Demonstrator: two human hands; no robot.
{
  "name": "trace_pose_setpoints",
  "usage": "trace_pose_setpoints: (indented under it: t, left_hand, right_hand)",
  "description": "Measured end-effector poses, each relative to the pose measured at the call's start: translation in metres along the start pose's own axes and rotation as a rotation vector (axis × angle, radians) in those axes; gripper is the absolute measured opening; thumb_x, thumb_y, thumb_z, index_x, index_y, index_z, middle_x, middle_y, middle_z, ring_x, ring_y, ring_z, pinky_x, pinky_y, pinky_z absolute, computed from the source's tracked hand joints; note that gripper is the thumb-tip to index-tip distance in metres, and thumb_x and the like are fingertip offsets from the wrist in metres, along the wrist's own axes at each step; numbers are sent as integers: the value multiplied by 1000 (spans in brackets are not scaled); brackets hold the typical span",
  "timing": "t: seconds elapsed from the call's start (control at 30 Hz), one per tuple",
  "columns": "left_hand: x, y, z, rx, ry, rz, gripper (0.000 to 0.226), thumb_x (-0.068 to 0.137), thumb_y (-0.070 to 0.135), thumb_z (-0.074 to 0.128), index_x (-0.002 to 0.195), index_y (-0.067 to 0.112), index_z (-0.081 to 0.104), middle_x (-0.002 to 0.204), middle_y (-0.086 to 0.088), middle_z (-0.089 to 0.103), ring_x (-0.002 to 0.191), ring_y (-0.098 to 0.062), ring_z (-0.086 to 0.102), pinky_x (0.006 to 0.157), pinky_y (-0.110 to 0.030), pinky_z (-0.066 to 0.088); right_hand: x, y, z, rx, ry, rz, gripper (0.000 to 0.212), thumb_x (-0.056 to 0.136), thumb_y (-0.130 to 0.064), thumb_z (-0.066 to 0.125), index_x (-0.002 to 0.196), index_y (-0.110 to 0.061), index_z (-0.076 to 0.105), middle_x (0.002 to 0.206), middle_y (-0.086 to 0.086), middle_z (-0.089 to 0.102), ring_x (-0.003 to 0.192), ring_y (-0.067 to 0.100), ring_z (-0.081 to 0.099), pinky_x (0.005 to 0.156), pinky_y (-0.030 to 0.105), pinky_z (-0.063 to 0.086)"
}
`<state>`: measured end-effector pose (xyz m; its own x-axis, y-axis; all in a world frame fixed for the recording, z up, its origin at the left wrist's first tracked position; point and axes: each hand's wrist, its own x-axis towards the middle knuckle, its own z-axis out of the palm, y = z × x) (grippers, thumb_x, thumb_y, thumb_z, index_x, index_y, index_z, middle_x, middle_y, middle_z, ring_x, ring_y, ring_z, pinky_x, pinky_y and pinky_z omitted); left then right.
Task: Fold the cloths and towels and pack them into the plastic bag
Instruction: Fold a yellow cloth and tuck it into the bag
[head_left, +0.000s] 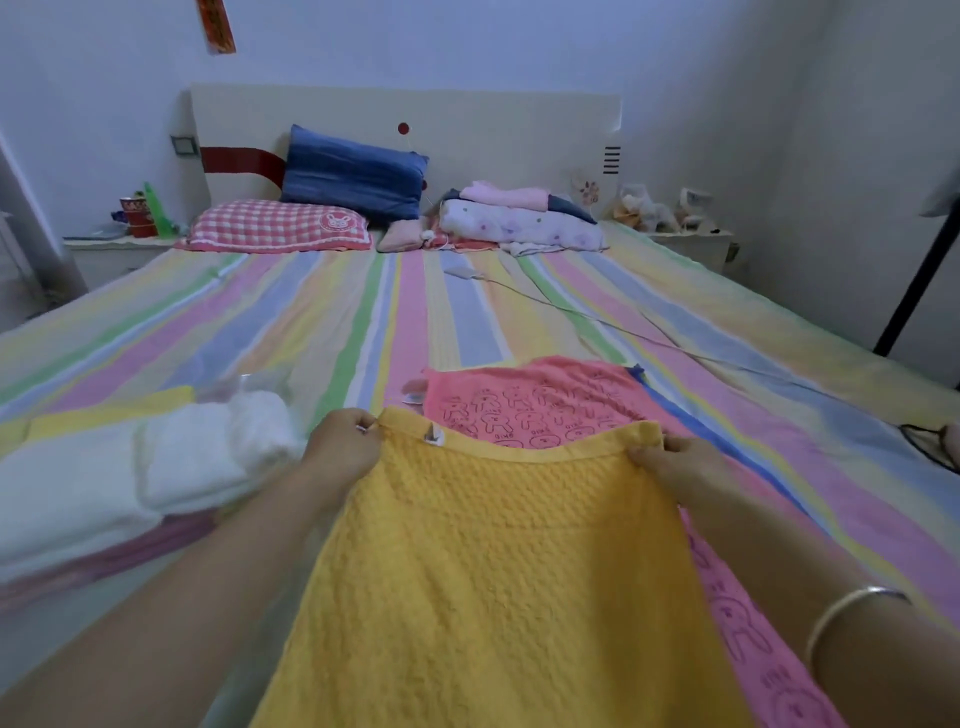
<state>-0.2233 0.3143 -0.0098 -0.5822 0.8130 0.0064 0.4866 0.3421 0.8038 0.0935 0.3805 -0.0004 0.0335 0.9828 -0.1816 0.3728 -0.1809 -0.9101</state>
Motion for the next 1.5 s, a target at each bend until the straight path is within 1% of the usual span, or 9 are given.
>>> trace_pose_setpoints:
  t: [0.23, 0.33, 0.43, 0.57, 0.83, 1.0, 1.17, 1.3, 1.5]
  left_hand:
    - [39, -24, 25, 128, -185, -123, 15, 79, 8, 58, 77, 2, 71, 71, -10, 62, 71, -26, 59, 66, -28, 47]
    - [46, -16, 24, 76, -292, -246, 10, 74, 13, 65, 67, 12, 58, 56, -4, 46, 52, -21, 42, 52, -21, 35]
    - [53, -15, 26, 12, -354, -315, 22, 81, 31, 74, 89, 11, 67, 65, -2, 62, 58, -16, 59, 52, -21, 46]
    - [58, -19, 32, -117, -429, -372, 43, 75, 29, 80, 110, 6, 66, 99, -13, 73, 92, -27, 70, 86, -40, 57]
    - [31, -7, 24, -218, -175, -112, 26, 82, 17, 76, 101, 1, 68, 88, -11, 69, 72, -19, 65, 57, -23, 50]
    - [-11, 19, -24, -186, -4, 197, 14, 79, 28, 78, 85, 16, 75, 74, 1, 68, 71, -12, 61, 63, -20, 45]
    - [-83, 36, -90, -343, 210, 375, 2, 82, 24, 76, 80, 24, 74, 79, -8, 72, 73, -14, 63, 71, -32, 50]
    - [-147, 56, -141, -534, 391, 422, 10, 86, 26, 71, 77, 30, 70, 70, 12, 68, 64, 2, 61, 59, -10, 48]
    - [-236, 55, -218, -818, 439, 341, 7, 78, 29, 75, 81, 24, 71, 72, 9, 71, 67, -9, 67, 58, -23, 56]
  right_hand:
    - [39, 28, 18, -247, 109, -46, 15, 85, -25, 65, 74, -15, 66, 80, 8, 69, 76, 24, 64, 69, 37, 52]
    - [42, 27, 16, -237, 47, -12, 23, 84, -33, 67, 77, -11, 65, 75, 7, 66, 67, 22, 62, 54, 30, 48]
    - [46, 24, 12, -181, -31, 58, 27, 88, -38, 65, 80, -12, 61, 70, 3, 60, 58, 18, 55, 48, 23, 38]
    - [48, 20, 6, -148, -95, 112, 23, 89, -32, 65, 85, -10, 63, 84, 9, 64, 72, 21, 60, 56, 26, 43]
    - [26, 8, 9, -145, -127, 126, 27, 84, -36, 71, 98, -13, 66, 94, 7, 65, 82, 22, 63, 58, 29, 47]
    - [-9, -6, 5, 52, -9, -37, 44, 89, -33, 65, 126, -9, 58, 123, 7, 60, 116, 28, 54, 97, 41, 44]
    - [-80, -60, -18, 260, 73, -357, 25, 93, -37, 59, 98, -14, 68, 87, 1, 63, 84, 21, 60, 62, 28, 45]
    - [-145, -101, -36, 408, 41, -494, 24, 94, -33, 57, 94, -12, 67, 79, 2, 61, 73, 15, 58, 63, 32, 50]
    - [-240, -129, -48, 572, -77, -624, 15, 91, -34, 60, 90, -23, 71, 71, -10, 63, 71, 7, 58, 67, 28, 52]
